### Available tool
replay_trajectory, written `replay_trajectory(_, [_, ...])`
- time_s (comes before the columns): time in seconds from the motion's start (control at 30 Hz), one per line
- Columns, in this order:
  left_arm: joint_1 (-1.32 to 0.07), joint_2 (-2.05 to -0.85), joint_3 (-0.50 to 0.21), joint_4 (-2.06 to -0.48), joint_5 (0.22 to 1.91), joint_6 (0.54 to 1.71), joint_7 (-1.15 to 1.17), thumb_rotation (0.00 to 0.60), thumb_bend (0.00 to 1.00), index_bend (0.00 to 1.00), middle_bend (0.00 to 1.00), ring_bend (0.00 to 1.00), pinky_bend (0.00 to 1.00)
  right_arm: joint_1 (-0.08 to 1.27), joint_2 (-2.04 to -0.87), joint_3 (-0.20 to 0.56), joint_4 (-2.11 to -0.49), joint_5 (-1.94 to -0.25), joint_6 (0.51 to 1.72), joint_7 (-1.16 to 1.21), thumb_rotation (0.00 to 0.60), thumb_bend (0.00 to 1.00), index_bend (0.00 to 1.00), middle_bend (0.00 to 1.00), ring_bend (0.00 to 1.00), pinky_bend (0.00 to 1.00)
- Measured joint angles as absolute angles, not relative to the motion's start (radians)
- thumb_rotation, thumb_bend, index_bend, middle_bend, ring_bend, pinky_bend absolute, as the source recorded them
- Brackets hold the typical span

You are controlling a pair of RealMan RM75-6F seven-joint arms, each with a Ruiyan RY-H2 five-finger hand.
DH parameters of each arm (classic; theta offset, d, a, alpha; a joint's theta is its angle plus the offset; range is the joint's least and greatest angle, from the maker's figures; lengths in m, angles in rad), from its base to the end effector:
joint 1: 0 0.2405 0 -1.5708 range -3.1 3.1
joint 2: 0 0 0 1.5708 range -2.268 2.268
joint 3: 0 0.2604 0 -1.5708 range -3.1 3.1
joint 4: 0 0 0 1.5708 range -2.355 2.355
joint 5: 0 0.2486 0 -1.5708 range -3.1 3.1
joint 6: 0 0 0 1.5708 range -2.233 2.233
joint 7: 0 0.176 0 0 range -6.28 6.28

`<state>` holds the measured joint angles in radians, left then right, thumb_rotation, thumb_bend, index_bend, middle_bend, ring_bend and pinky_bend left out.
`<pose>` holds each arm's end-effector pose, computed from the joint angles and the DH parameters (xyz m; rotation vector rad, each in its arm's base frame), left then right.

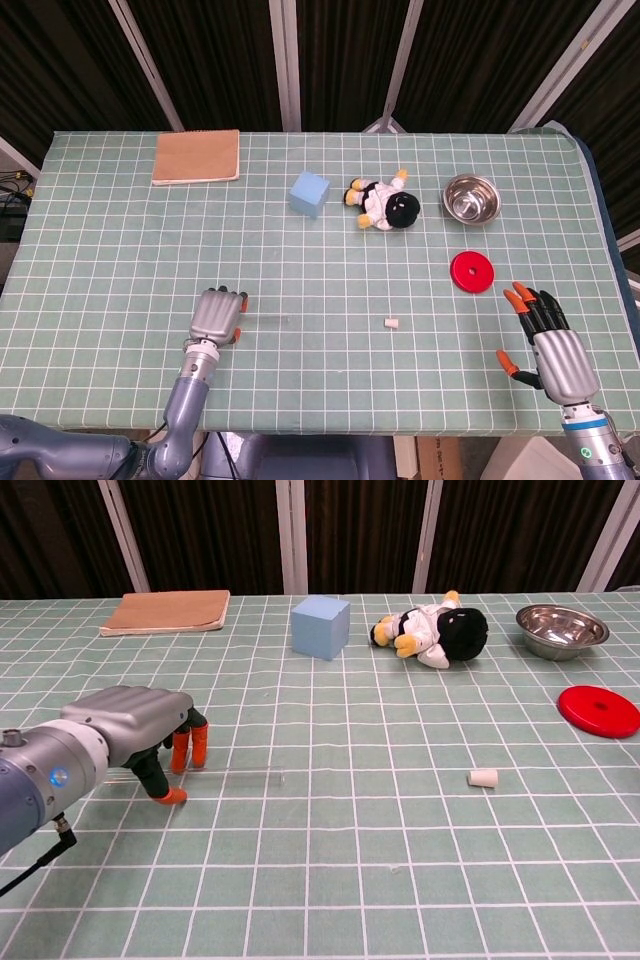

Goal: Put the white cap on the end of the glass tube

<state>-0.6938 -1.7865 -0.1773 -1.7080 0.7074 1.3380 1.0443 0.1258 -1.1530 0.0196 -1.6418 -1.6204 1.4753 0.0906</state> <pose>-0.1123 0.3057 -0.1078 -1.7485 -0.9280 -0.5644 -0.2935 -0.2187 0.0968 1.4882 -0.9802 1.0876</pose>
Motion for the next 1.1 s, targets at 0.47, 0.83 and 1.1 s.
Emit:
replay_trajectory(0.47, [-0.697,-1.791,-0.171,-1.702,0.718,1.348,1.013,0.6,0.71,0.52,0.56,0.35,0.42,0.125,-1.154,0.02,-1.64,-1.62,1.478,0.094,0.6,0.36,0.0,0.0,0.0,0.0])
replay_trajectory(0.83, [-0.684,-1.753,-0.153,-1.692,0.843,1.328,0.889,0.6,0.75,0.54,0.56,0.35,0.43,0.125,-1.153,0.017,-1.641,-1.619,1.474,0.088,0.6,0.36,0.0,0.0,0.0,0.0])
replay_trajectory(1.1, [-0.655,-1.67,-0.113,-1.652,1.069,1.297,0.636,0.6,0.75,0.54,0.57,0.35,0.43,0.132,-1.156,0.015,-1.646,-1.629,1.467,0.074,0.6,0.36,0.0,0.0,0.0,0.0])
